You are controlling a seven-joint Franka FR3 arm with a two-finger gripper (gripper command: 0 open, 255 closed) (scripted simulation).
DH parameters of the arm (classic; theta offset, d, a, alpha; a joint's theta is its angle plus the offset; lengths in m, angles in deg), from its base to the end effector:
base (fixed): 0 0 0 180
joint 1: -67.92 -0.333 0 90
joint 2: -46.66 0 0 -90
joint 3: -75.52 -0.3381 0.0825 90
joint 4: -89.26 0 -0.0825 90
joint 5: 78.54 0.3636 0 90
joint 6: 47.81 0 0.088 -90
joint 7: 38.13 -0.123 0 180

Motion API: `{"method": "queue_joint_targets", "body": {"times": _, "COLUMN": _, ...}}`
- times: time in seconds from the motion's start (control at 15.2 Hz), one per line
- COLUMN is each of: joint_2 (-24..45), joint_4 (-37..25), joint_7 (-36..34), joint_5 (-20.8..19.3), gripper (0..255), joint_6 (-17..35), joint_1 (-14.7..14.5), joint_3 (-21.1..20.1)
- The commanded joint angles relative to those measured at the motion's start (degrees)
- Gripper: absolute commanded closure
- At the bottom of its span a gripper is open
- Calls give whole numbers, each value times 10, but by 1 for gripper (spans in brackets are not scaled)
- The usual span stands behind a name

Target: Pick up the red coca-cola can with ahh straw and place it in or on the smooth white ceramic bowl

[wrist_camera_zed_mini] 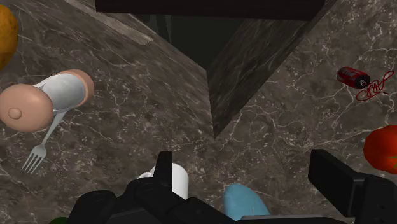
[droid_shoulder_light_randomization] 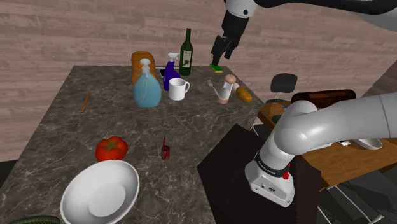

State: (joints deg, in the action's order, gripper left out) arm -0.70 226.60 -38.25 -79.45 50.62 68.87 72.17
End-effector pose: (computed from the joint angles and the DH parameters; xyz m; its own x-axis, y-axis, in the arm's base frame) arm 0.2758 0.0160 0.5962 0.9889 0.0293 0.1460 0.0209 -0.9981 0.0585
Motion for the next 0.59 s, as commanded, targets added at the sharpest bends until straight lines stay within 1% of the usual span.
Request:
{"method": "queue_joint_targets", "body": {"times": 0.0, "joint_2": 0, "joint_4": 0, "joint_7": 0, "joint_5": 0, "gripper": 0, "joint_6": 0, "joint_1": 0, "joint_3": 0}}
{"method": "queue_joint_targets", "body": {"times": 0.53, "joint_2": 31, "joint_4": 68, "joint_7": -78, "joint_5": 52, "gripper": 0, "joint_6": 84, "joint_1": -37, "joint_3": -82}}
